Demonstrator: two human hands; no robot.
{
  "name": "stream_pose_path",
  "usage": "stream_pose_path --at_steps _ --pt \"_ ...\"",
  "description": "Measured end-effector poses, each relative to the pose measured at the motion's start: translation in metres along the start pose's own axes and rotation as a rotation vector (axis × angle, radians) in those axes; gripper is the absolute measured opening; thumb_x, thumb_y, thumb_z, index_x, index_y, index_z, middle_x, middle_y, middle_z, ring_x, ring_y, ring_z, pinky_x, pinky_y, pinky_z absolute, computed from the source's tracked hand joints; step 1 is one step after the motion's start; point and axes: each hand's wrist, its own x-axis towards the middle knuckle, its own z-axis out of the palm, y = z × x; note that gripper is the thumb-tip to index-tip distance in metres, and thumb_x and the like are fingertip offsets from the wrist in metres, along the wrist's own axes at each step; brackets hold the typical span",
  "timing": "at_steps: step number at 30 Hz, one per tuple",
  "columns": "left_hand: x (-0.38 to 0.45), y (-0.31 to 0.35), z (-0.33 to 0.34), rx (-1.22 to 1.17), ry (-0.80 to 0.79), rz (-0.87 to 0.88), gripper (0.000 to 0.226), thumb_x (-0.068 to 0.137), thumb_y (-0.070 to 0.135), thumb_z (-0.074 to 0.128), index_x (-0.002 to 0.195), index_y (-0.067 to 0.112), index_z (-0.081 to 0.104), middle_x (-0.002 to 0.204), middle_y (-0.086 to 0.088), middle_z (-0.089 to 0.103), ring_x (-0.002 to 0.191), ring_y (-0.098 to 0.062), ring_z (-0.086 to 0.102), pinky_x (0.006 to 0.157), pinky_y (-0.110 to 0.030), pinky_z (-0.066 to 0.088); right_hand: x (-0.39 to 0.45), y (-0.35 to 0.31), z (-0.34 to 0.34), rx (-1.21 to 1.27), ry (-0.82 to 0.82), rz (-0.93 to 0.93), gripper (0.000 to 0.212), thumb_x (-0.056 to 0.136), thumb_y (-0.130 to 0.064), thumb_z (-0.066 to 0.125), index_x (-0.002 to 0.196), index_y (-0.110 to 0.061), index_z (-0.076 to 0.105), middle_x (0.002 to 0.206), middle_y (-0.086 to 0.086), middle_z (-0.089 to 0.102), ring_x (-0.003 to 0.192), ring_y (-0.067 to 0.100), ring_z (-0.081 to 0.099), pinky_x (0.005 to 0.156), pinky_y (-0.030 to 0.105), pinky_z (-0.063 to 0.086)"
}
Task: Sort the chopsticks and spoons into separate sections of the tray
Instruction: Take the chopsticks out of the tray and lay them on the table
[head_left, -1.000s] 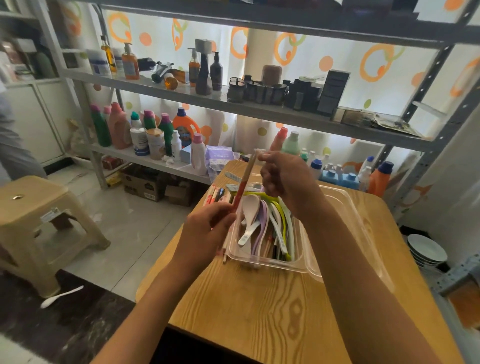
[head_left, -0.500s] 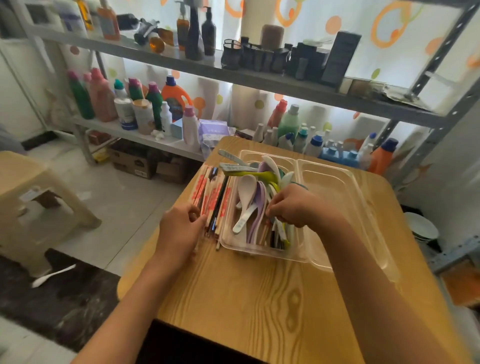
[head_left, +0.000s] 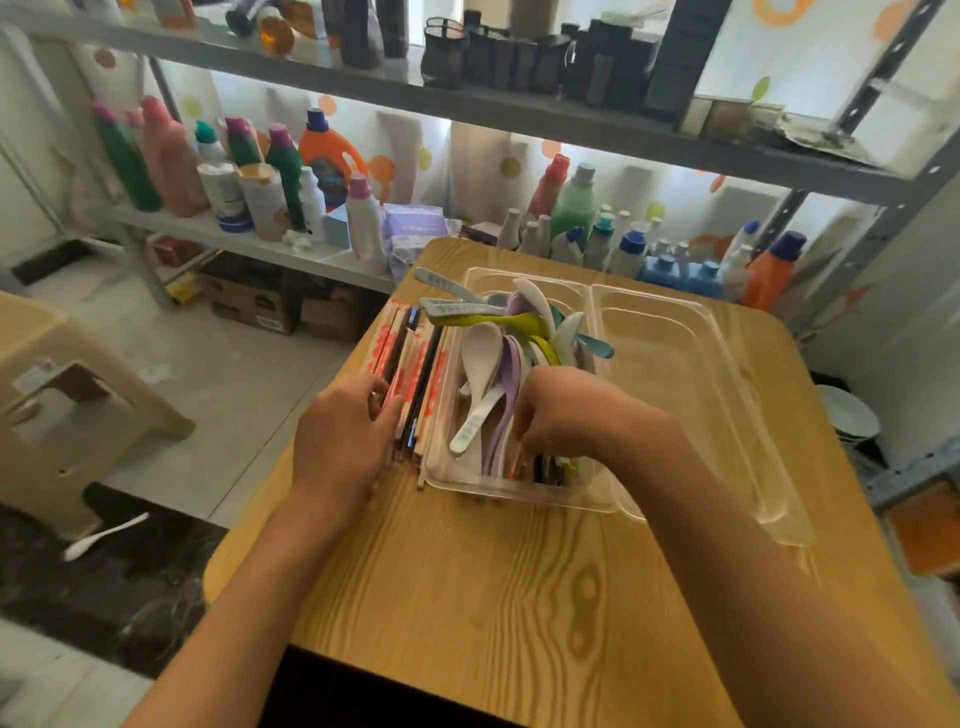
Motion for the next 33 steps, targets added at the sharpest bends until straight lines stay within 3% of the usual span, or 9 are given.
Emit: stream_pose_path --at_steps 4,8,11,14,20,25,29,33 --pt "-0.003 0.010 0.000 0.004 -0.052 0.161 0.018 0.095 0.027 0.058 0.104 0.017 0.069 0.095 0.000 0.067 0.081 -0.010 0.057 0.069 -0.020 0.042 -0.002 -0.005 0.006 -0.091 -0.038 -0.053 0.026 0.079 -0.023 0.078 0.076 -0.026 0.053 0.081 -0.002 0.062 0.075 0.013 0.062 0.068 0.027 0.056" --pt "-0.005 0.025 -0.002 -0.171 -0.224 0.074 0.021 0.100 0.031 0.047 0.097 0.025 0.067 0.082 0.012 0.061 0.075 -0.003 0.055 0.060 -0.016 0.037 -0.002 -0.009 0.010 -0.146 -0.001 -0.060 0.035 0.078 -0.028 0.079 0.073 -0.028 0.045 0.080 -0.003 0.060 0.074 0.013 0.060 0.071 0.030 0.056" --pt "-0.004 0.029 -0.004 -0.209 -0.264 0.024 0.022 0.097 0.030 0.054 0.112 0.021 0.068 0.095 0.011 0.064 0.085 -0.003 0.054 0.071 -0.019 0.042 -0.004 -0.011 0.012 -0.190 0.022 -0.077 0.032 0.081 -0.030 0.076 0.074 -0.028 0.044 0.079 -0.004 0.058 0.072 0.013 0.057 0.069 0.029 0.052" --pt "-0.004 0.032 -0.005 -0.202 -0.279 0.006 0.024 0.096 0.027 0.057 0.116 0.019 0.067 0.107 0.004 0.067 0.090 -0.005 0.052 0.077 -0.023 0.042 -0.005 -0.011 0.011 -0.206 -0.002 -0.085 0.026 0.082 -0.033 0.074 0.080 -0.025 0.050 0.078 -0.003 0.058 0.072 0.013 0.058 0.070 0.030 0.054" --pt "-0.001 0.039 -0.009 -0.168 -0.296 -0.023 0.018 0.096 0.024 0.057 0.107 0.016 0.069 0.099 0.002 0.068 0.087 -0.010 0.057 0.076 -0.028 0.047 -0.001 -0.018 0.011 -0.146 -0.067 -0.054 0.025 0.080 -0.027 0.075 0.075 -0.023 0.051 0.078 -0.001 0.060 0.073 0.014 0.061 0.068 0.027 0.053" --pt "0.002 0.040 -0.012 -0.159 -0.325 -0.045 0.018 0.095 0.023 0.058 0.108 0.016 0.069 0.101 -0.001 0.068 0.091 -0.014 0.059 0.082 -0.031 0.051 0.000 -0.023 0.014 -0.053 -0.130 0.005 0.018 0.080 -0.017 0.072 0.094 -0.015 0.062 0.089 0.005 0.064 0.083 0.019 0.064 0.079 0.036 0.060" --pt "0.003 0.043 -0.013 -0.174 -0.340 -0.064 0.018 0.095 0.023 0.059 0.108 0.016 0.069 0.101 -0.001 0.068 0.091 -0.013 0.059 0.085 -0.032 0.052 -0.005 -0.022 0.011 0.018 -0.106 0.047 0.020 0.082 -0.020 0.073 0.089 -0.019 0.055 0.086 0.002 0.059 0.084 0.018 0.061 0.080 0.033 0.058" --pt "0.005 0.044 -0.015 -0.177 -0.370 -0.077 0.016 0.094 0.021 0.060 0.107 0.015 0.069 0.099 -0.001 0.067 0.092 -0.016 0.061 0.087 -0.037 0.055 -0.008 -0.021 0.001 0.111 -0.080 0.073 0.017 0.078 -0.018 0.076 0.088 -0.017 0.062 0.087 0.004 0.064 0.083 0.018 0.065 0.080 0.034 0.060"
